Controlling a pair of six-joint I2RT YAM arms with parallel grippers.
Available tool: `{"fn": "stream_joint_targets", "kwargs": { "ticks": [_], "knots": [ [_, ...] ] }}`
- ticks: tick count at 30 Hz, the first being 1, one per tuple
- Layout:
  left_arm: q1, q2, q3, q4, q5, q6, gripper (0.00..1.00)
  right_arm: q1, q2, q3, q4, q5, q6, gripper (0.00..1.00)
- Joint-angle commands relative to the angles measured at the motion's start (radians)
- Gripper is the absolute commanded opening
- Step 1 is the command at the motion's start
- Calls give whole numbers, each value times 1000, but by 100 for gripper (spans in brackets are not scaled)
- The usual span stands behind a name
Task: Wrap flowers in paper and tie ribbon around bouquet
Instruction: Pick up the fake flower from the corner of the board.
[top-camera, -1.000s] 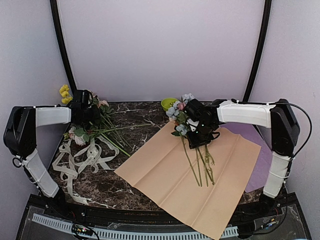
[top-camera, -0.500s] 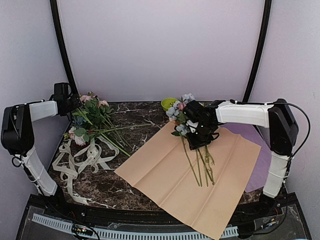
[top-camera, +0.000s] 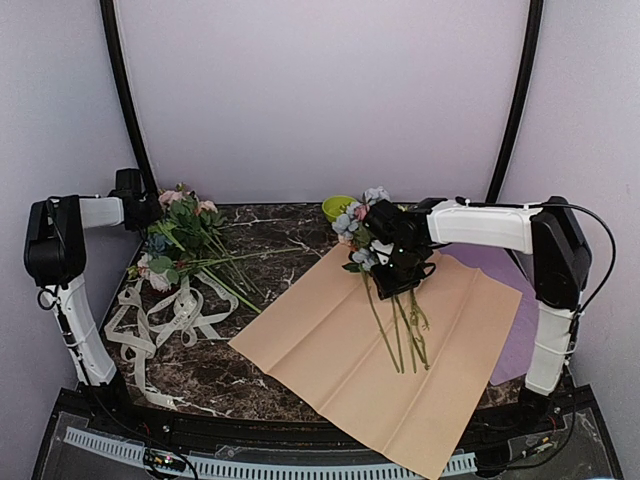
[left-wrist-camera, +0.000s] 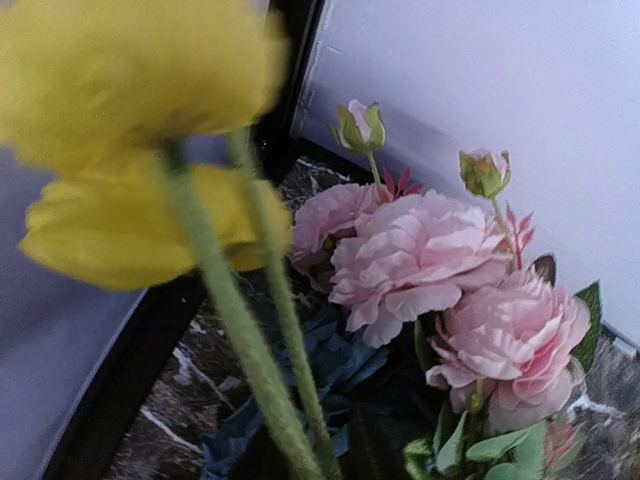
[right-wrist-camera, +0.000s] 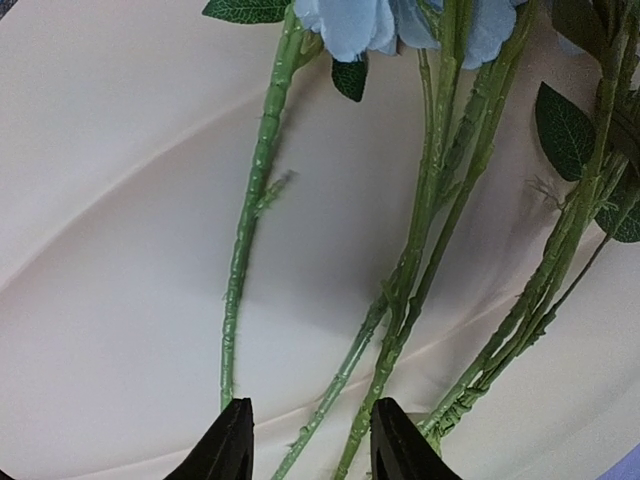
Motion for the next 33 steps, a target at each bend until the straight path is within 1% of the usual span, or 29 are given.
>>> {"fn": "stream_joint_targets", "kwargs": {
  "ticks": [1, 2, 8, 11, 13, 16, 18, 20, 22, 24, 26, 28, 33],
  "knots": [
    [4, -79, 2, 54, 5, 30, 2, 11, 11, 30, -20, 16, -7, 40],
    [5, -101, -12, 75, -5, 43, 0, 11, 11, 30, -20, 15, -6, 40],
    [4, -248, -98, 200, -47, 149, 0, 11, 11, 34, -20, 14, -7, 41],
    [-7, -357, -180, 332, -43, 224, 0, 11, 9, 38, -21, 17, -6, 41],
    [-31, -432, -232, 439, -48, 310, 0, 11, 9, 40, -20, 16, -6, 41],
    [-81, -528, -280, 556, -58, 451, 0, 12, 5, 42, -15, 11, -5, 41],
    [-124, -578, -315, 649, -61, 575, 0, 13, 3, 42, -14, 8, -4, 41],
    [-168, -624, -364, 759, -31, 712, 0, 13, 2, 42, -12, 7, -2, 41],
    [-211, -667, -411, 856, 9, 814, 0, 14, 0, 42, -11, 5, 0, 41],
    [-251, -702, -437, 900, 46, 929, 0, 17, -1, 45, -11, 3, 2, 41],
    [-291, -726, -454, 957, 47, 1021, 0, 19, -3, 47, -12, 5, 4, 41],
    [-305, -734, -439, 969, 23, 1064, 0, 20, -6, 47, -11, 2, 5, 41],
    [-319, -712, -361, 977, -114, 1117, 0, 22, -16, 58, 0, -11, 6, 41]
  ]
}}
